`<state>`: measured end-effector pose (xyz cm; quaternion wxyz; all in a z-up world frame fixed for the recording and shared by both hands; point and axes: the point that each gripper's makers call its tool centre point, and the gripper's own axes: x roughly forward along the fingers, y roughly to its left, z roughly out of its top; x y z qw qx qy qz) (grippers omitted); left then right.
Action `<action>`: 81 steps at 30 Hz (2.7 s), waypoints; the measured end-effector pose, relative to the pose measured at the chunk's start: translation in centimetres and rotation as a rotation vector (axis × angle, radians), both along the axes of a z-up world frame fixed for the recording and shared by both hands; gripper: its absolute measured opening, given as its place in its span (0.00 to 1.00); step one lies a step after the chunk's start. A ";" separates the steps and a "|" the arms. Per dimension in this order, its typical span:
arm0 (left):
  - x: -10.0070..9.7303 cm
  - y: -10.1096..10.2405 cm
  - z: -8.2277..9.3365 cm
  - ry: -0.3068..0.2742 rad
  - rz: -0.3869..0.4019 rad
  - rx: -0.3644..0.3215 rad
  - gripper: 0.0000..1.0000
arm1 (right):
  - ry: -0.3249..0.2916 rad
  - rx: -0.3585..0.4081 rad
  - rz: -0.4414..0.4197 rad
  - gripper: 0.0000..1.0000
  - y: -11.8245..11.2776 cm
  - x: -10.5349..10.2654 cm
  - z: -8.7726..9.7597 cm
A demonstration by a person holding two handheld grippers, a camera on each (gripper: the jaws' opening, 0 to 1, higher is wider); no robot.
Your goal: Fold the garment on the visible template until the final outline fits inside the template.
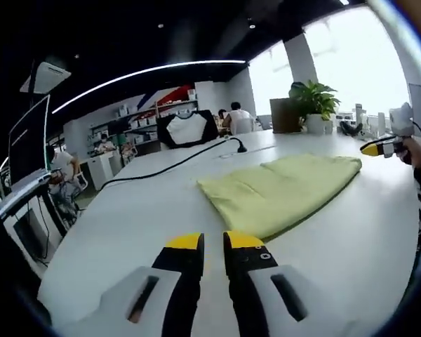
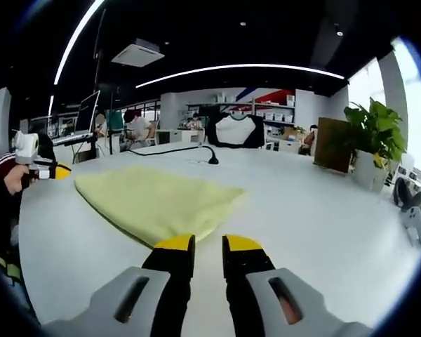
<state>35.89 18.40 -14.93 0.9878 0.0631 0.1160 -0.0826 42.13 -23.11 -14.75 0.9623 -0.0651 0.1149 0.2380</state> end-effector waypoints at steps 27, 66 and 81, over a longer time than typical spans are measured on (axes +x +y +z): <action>-7.3 0.3 9.6 -0.235 0.061 -0.159 0.59 | -0.239 0.037 -0.199 0.23 -5.9 -7.7 8.4; -10.4 2.4 11.7 -0.232 0.102 -0.076 1.00 | -0.245 -0.005 -0.293 0.99 -8.8 -9.8 9.3; -10.0 2.4 11.6 -0.242 0.109 -0.070 1.00 | -0.232 -0.020 -0.273 0.99 -8.0 -9.1 8.6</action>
